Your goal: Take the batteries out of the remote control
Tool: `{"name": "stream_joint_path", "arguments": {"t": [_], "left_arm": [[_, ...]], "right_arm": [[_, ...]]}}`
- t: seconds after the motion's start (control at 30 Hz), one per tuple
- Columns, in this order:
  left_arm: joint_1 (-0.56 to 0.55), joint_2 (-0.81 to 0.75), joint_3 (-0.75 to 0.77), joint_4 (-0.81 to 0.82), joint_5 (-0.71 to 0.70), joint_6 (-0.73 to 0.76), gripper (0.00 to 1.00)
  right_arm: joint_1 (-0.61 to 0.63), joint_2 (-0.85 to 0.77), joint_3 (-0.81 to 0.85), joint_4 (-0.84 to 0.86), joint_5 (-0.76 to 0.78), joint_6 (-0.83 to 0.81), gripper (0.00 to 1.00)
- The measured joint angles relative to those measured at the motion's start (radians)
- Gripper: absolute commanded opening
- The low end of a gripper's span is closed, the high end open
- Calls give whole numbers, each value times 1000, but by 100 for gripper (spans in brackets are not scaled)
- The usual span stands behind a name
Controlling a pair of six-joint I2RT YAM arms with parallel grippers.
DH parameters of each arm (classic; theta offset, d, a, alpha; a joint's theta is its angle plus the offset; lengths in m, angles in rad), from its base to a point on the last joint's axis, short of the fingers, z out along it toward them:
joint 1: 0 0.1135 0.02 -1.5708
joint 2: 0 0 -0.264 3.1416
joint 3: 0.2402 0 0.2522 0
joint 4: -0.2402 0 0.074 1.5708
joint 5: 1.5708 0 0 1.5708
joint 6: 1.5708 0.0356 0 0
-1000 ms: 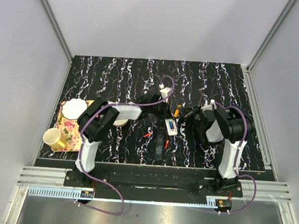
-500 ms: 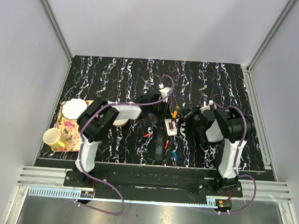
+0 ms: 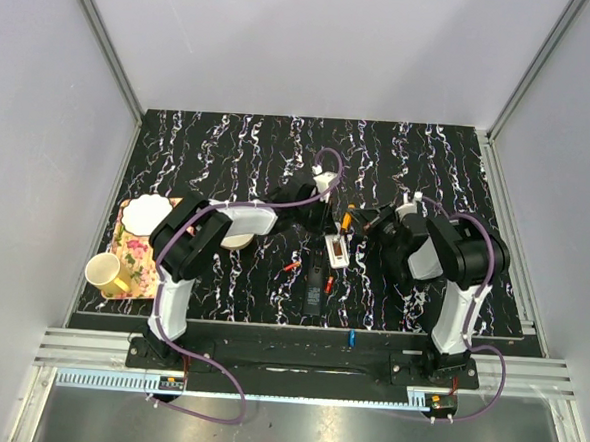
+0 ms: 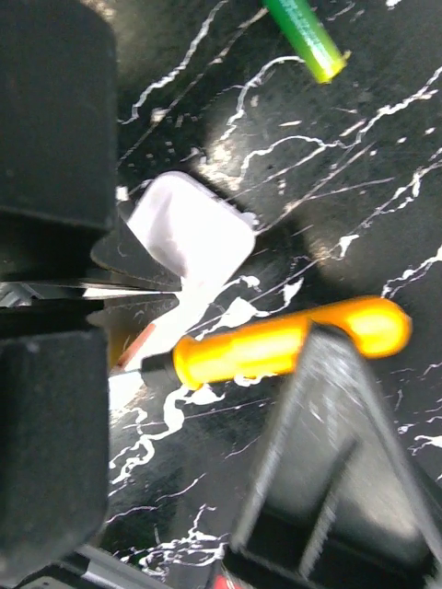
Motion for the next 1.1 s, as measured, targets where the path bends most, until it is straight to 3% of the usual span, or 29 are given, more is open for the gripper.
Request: {"name": "stream_joint_path", "arguments": {"t": [0.03, 0.13, 0.17, 0.47, 0.57, 0.6, 0.87, 1.1], "left_arm": [[0, -11, -10, 1, 0, 3, 26], [5, -75, -72, 32, 11, 4, 43], [7, -106, -100, 51, 18, -2, 53], [48, -455, -346, 380, 67, -72, 84], [55, -555, -397, 395, 55, -63, 90], [56, -585, -406, 382, 48, -52, 98], [55, -824, -484, 243, -59, 50, 99], [55, -962, -556, 188, -126, 91, 99]], "right_arm": [[0, -23, 0, -2, 0, -11, 0], [-1, -106, 0, -3, 0, -50, 0], [-1, -134, 0, -3, 0, -62, 0], [-2, -337, -1, -121, -18, -180, 0], [-2, -397, -1, -189, -22, -222, 0], [-2, -414, -1, -208, -22, -236, 0], [-5, -549, 1, -376, -48, -361, 0], [-14, -550, 8, -453, -71, -405, 0]]}}
